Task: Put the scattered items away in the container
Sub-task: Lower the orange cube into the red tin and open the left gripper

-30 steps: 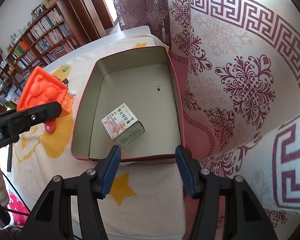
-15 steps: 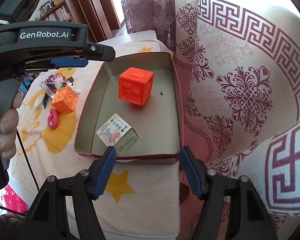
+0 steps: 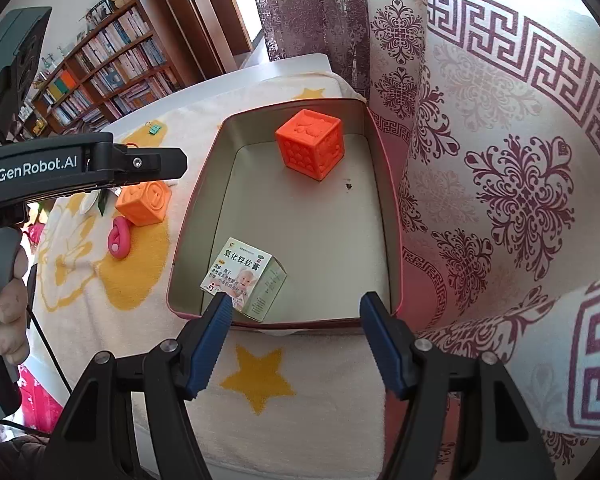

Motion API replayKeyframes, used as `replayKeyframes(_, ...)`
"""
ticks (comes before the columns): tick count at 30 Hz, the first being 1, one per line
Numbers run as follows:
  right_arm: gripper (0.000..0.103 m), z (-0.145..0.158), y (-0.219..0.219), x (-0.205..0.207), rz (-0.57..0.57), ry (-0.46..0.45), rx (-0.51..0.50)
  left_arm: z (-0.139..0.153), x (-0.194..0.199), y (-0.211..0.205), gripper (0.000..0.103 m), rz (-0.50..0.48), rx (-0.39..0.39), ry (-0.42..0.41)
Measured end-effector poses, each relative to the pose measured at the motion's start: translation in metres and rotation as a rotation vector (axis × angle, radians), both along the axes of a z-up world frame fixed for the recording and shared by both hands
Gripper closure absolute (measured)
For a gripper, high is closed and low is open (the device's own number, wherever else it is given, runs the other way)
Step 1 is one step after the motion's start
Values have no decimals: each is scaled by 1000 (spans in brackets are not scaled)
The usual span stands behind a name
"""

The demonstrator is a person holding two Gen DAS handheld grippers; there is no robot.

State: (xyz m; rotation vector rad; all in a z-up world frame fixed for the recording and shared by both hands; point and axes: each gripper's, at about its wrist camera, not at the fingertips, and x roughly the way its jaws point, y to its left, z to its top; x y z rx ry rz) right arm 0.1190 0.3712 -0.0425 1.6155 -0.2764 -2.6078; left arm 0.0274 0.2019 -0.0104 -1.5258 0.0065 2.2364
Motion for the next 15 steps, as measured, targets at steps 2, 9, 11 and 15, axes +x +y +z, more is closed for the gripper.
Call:
replayKeyframes(2,33,0,-4,-1,7,0,-2,-2,2,-10,45,23,-4,-7)
replayKeyframes(9,31,-2,-17,-6,25,-10,-20,-10,1,-62,22,163,1,-31)
replayKeyframes(11,31,-3,-22,-8,29,-15,-27,-13,0,-79,22,211,7,-50)
replayKeyframes(15,31,-3,-34,-13,42,-18,-32,-20,2,-111,22,286,5,-73)
